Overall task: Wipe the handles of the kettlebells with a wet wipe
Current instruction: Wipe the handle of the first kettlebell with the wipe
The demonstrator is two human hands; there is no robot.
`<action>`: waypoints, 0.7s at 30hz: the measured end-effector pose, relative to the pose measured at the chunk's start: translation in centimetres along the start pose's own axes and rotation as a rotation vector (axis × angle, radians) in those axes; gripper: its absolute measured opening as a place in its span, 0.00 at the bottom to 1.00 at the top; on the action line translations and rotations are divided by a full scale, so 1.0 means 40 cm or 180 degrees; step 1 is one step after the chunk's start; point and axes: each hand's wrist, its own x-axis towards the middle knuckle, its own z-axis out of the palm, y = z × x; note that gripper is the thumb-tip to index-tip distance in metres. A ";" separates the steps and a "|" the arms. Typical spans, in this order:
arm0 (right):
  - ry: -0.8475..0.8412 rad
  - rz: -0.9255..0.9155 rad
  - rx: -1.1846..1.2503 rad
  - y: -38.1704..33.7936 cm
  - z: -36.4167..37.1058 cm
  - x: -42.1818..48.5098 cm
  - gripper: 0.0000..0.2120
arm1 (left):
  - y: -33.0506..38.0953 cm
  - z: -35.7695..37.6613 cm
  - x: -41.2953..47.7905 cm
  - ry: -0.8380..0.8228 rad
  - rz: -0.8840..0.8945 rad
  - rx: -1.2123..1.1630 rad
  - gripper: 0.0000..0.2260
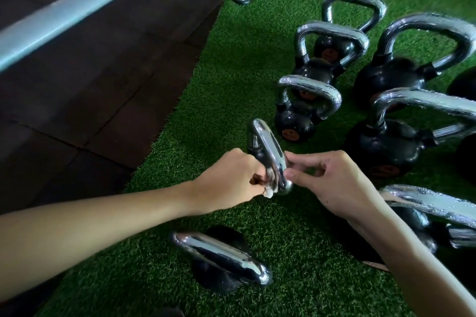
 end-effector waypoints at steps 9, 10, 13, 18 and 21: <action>0.0166 -0.0843 -0.0141 -0.041 -0.017 -0.014 0.20 | 0.060 -0.155 -0.057 0.1691 -0.0342 -0.1210 0.10; -0.0068 -0.0805 0.0311 -0.047 -0.025 -0.010 0.20 | 0.072 -0.157 -0.058 0.1724 -0.0234 -0.1208 0.10; -0.0237 -0.0881 0.1173 -0.056 -0.031 -0.009 0.21 | 0.085 -0.144 -0.049 0.1676 0.0026 -0.1072 0.10; -0.0018 -0.0824 0.1852 -0.051 -0.035 -0.010 0.15 | 0.097 -0.115 -0.023 0.1568 0.0028 -0.1033 0.11; 0.0016 -0.0781 0.1985 -0.047 -0.040 -0.002 0.11 | 0.096 -0.111 -0.013 0.1510 0.0085 -0.1084 0.11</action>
